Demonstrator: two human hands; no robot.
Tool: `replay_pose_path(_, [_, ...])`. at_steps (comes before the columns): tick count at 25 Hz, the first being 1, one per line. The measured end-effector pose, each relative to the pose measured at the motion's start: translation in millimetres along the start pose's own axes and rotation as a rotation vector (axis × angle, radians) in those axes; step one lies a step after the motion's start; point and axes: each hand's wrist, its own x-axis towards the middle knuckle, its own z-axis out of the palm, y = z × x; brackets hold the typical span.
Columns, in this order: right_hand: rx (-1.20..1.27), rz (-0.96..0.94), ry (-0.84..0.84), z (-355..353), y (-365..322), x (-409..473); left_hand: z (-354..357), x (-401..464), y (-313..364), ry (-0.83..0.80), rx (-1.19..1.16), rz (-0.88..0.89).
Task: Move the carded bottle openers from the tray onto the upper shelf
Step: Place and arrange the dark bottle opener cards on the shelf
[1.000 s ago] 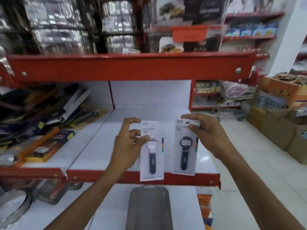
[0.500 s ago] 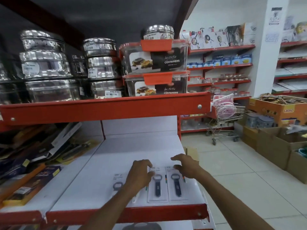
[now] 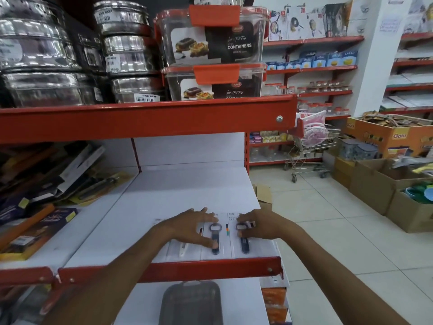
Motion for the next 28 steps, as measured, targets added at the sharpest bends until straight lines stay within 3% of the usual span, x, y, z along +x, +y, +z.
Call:
replay_pose_path(10, [-0.134, -0.012, -0.02, -0.9, -10.7, -1.6, 6.6, -7.6, 3.6, 0.007, 0.011, -0.009])
replay_pose_path(15, [-0.016, -0.006, 0.132, 8.2, -30.8, 1.1, -27.7, -31.7, -25.4, 0.006, -0.047, 0.001])
replay_pose_path(19, [-0.027, -0.021, 0.048, 19.2, -45.7, 8.8, -37.1, -48.8, -51.3, -0.13, 0.061, -0.079])
replay_pose_path(28, [-0.03, -0.012, 0.009, 15.6, -52.1, 8.3, -18.6, -56.4, -37.9, -0.012, 0.005, -0.069])
